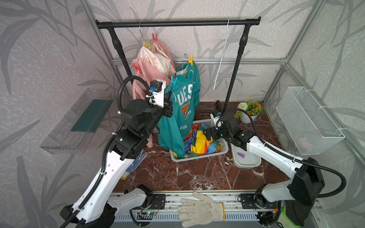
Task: Remove the clothespins securing jackets to the hanger
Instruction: Pick up the hanger from the clothesline, then adjust the jacket in the basket.
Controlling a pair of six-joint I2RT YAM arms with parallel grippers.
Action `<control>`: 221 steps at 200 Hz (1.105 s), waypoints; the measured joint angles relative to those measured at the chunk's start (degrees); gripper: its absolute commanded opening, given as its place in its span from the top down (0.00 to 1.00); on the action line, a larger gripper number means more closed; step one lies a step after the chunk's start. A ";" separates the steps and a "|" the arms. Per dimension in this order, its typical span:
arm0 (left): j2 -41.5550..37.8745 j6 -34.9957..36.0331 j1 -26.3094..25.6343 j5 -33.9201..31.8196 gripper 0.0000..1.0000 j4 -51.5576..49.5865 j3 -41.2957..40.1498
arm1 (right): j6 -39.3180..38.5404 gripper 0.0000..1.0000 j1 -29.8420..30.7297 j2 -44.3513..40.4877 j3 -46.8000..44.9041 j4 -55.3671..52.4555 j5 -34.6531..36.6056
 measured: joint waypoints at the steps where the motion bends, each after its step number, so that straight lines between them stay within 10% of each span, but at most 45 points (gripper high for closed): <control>1: -0.09 0.11 -0.09 0.04 1.00 0.07 -0.17 | 0.00 0.01 -0.09 -0.13 0.00 0.00 0.00; 113: -10.34 2.01 -2.58 3.45 1.00 4.22 -13.27 | 8.44 0.05 -19.69 -9.38 -2.64 -0.31 -9.51; 221: -13.90 1.70 -2.62 7.13 1.00 5.70 -18.40 | -2.32 0.03 -20.98 0.42 -3.10 10.40 -16.46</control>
